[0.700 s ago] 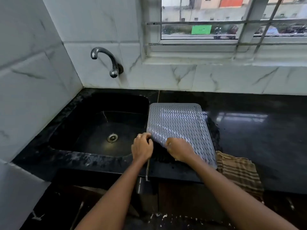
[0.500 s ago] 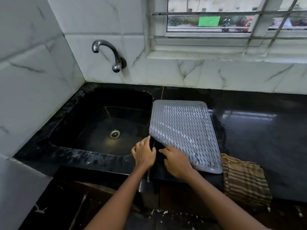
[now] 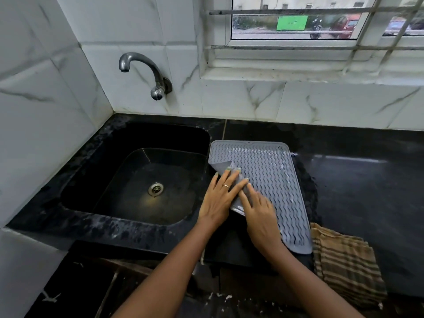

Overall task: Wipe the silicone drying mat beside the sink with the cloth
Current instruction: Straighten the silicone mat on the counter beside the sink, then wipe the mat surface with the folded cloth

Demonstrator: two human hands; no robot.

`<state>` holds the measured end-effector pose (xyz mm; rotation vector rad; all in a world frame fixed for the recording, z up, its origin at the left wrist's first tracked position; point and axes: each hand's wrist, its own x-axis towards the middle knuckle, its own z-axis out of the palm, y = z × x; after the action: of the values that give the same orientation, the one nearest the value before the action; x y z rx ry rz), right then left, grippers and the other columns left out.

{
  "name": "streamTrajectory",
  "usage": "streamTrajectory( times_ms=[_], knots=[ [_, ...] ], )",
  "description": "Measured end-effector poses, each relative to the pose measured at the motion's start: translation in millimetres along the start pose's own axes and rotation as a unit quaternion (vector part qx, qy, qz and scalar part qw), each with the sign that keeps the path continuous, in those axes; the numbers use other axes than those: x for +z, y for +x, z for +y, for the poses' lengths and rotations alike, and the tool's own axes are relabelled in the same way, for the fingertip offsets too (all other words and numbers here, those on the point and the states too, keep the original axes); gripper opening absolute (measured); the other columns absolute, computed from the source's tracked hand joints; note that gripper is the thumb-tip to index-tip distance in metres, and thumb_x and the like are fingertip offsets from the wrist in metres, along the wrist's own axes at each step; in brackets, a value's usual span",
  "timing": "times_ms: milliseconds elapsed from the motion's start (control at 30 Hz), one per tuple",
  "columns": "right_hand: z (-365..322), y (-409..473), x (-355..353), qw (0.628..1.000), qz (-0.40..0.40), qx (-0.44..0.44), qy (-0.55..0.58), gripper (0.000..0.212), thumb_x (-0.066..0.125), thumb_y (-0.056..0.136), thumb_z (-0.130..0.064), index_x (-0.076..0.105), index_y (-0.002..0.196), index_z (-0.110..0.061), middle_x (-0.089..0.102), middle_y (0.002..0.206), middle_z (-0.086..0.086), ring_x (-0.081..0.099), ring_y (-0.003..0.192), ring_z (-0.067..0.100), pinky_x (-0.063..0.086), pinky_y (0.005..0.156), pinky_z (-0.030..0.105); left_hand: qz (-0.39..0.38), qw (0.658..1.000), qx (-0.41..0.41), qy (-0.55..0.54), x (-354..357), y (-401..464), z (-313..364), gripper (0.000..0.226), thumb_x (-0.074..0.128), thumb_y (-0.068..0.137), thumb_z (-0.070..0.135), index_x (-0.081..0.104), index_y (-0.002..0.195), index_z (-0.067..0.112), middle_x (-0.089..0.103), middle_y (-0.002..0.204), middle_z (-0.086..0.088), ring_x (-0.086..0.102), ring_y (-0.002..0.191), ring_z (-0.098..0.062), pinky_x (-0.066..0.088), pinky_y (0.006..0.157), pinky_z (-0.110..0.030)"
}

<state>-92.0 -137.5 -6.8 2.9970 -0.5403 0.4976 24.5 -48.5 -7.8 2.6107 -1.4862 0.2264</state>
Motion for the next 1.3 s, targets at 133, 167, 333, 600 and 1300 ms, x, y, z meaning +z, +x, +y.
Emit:
streamTrajectory(
  times_ms=[133,167,333,600,1300],
  knots=[
    [4,14,-17,0.950,-0.068,0.094,0.289,0.043,0.051,0.091,-0.027,0.045,0.133,-0.026,0.069,0.095,0.001,0.066,0.084,0.024,0.046,0.073,0.033,0.018,0.995,-0.007,-0.096,-26,4,8,0.043,0.049,0.084,0.036,0.056,0.125,0.026,0.059,0.132,0.006,0.037,0.138,-0.017,0.007,0.119,-0.041],
    [6,17,-19,0.925,-0.125,0.100,0.344,0.042,0.049,0.092,-0.033,0.043,0.133,-0.032,0.067,0.093,-0.002,0.065,0.084,0.021,0.045,0.072,0.032,0.004,0.994,-0.025,-0.105,-33,0,6,0.040,0.049,0.082,0.036,0.059,0.120,0.026,0.064,0.123,0.006,0.046,0.129,-0.016,0.013,0.118,-0.038],
    [10,12,-20,0.831,-0.459,0.021,0.315,0.043,0.051,0.086,-0.055,0.065,0.109,-0.022,0.060,0.121,-0.002,0.054,0.111,0.018,0.041,0.092,0.034,-0.306,0.929,-0.133,-0.157,-43,-57,-16,0.059,0.060,0.080,0.048,0.047,0.137,0.034,0.048,0.144,0.004,0.046,0.131,-0.020,0.038,0.106,-0.037],
    [1,-25,-15,0.899,-0.364,-0.004,0.244,0.035,0.047,0.095,-0.034,0.059,0.123,-0.018,0.050,0.139,0.005,0.047,0.124,0.020,0.038,0.102,0.037,-0.276,0.941,-0.143,-0.138,-30,-99,7,0.064,0.047,0.092,0.047,0.024,0.150,0.030,0.015,0.161,0.003,0.016,0.147,-0.018,0.020,0.117,-0.045],
    [222,-11,-53,0.907,-0.370,0.001,0.203,0.021,0.062,0.082,-0.025,0.070,0.100,-0.017,0.069,0.107,0.004,0.061,0.089,0.018,0.048,0.078,0.031,-0.195,0.950,-0.110,-0.217,-17,39,208,0.047,0.060,0.090,0.039,0.050,0.134,0.026,0.049,0.135,-0.007,0.043,0.127,-0.027,0.039,0.103,-0.043]
  ],
)
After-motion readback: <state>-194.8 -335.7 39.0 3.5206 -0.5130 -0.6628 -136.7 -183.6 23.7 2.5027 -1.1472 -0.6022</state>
